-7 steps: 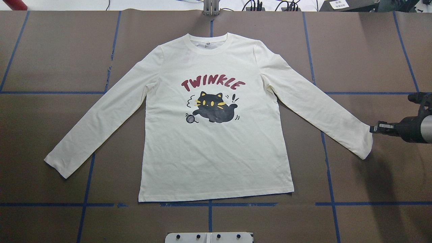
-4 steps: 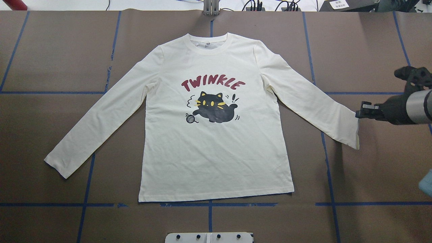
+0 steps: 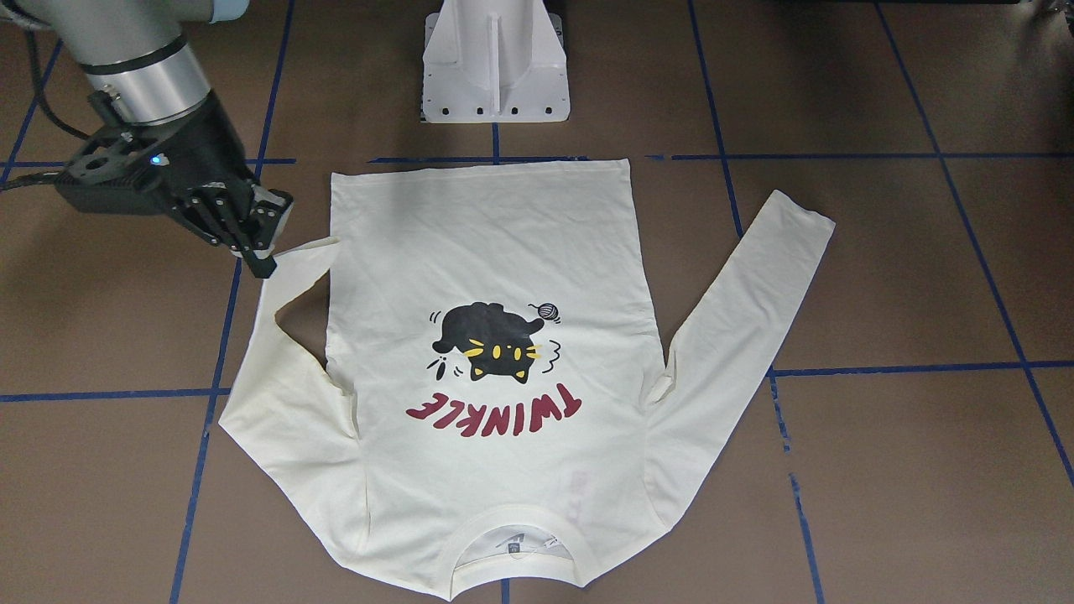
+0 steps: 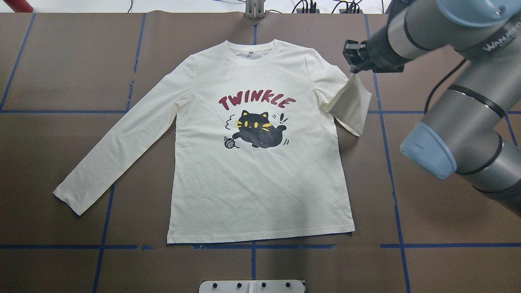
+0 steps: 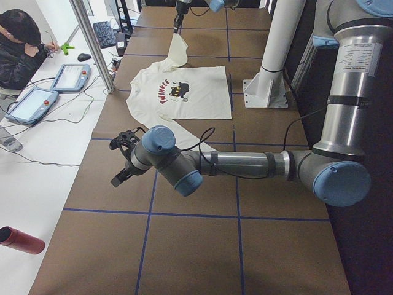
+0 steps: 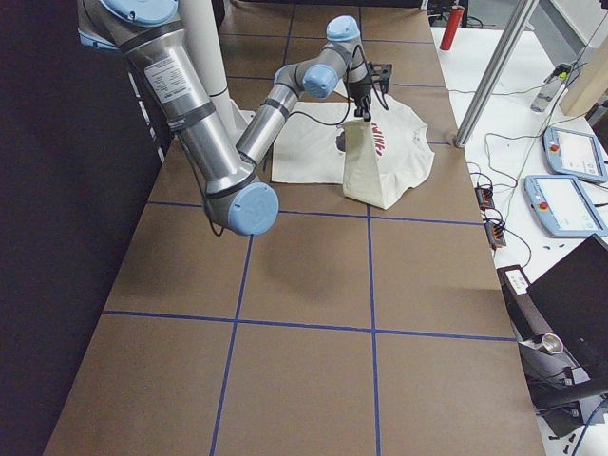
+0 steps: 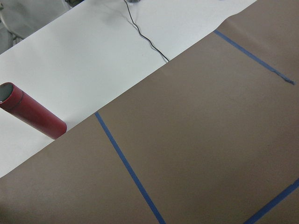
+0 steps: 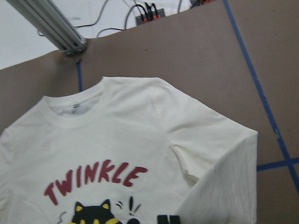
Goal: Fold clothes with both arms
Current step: 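Carry the sleeve with the right gripper across the shirt toward the far shoulder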
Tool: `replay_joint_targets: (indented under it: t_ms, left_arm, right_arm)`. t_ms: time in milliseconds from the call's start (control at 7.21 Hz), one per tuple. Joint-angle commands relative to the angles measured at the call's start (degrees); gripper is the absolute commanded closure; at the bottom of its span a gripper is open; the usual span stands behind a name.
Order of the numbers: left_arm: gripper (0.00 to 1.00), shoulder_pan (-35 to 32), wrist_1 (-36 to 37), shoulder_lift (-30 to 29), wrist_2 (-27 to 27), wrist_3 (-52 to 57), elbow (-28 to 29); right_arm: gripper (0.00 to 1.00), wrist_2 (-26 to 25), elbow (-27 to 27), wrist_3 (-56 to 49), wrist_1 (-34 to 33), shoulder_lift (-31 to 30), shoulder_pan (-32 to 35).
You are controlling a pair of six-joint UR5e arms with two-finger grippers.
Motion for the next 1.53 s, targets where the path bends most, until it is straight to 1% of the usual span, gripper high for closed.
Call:
replay_joint_targets:
  t_ms: [0, 139, 277, 416, 555, 694, 832, 971, 1110, 1248, 1387]
  left_arm:
    - [0.00, 0.00, 0.01, 0.05, 0.00, 0.17, 0.29]
    - [0.00, 0.00, 0.01, 0.05, 0.00, 0.17, 0.55]
    - [0.00, 0.00, 0.01, 0.14, 0.00, 0.17, 0.55]
    - [0.00, 0.00, 0.01, 0.14, 0.00, 0.26, 0.73]
    - [0.00, 0.00, 0.01, 0.23, 0.00, 0.26, 1.16]
    - [0.00, 0.00, 0.01, 0.32, 0.00, 0.26, 1.17]
    - [0.00, 0.00, 0.01, 0.32, 0.00, 0.26, 1.17]
    - [0.00, 0.00, 0.01, 0.32, 0.00, 0.26, 1.17]
    - [0.00, 0.00, 0.01, 0.40, 0.00, 0.26, 1.17]
    - [0.00, 0.00, 0.01, 0.40, -0.09, 0.26, 1.17]
    - [0.00, 0.00, 0.01, 0.58, 0.00, 0.26, 1.17]
  right_arm:
    - [1.00, -1.17, -10.09, -2.04, -1.65, 16.97, -0.19]
    - [1.00, -1.60, -18.41, -2.13, -1.48, 23.56, -0.72]
    - [1.00, -8.13, -25.98, -2.13, -1.21, 28.85, -6.38]
    - [1.00, -15.68, -32.67, -1.96, 1.14, 31.43, -12.70]
    - [1.00, -19.76, -39.08, -1.17, 7.60, 31.54, -17.37]
    - [1.00, -24.33, -45.76, 0.14, 13.06, 32.67, -20.12]
    - [1.00, -25.33, -54.36, 2.07, 16.59, 37.21, -21.02]
    - [1.00, -25.43, -59.49, 4.35, 19.76, 40.30, -20.94]
    - [1.00, -25.95, -61.28, 7.50, 21.27, 41.20, -20.85]
    - [1.00, -26.56, -61.82, 10.67, 21.29, 41.64, -20.85]
    - [0.57, -26.66, -63.04, 11.13, 21.29, 42.69, -20.85]
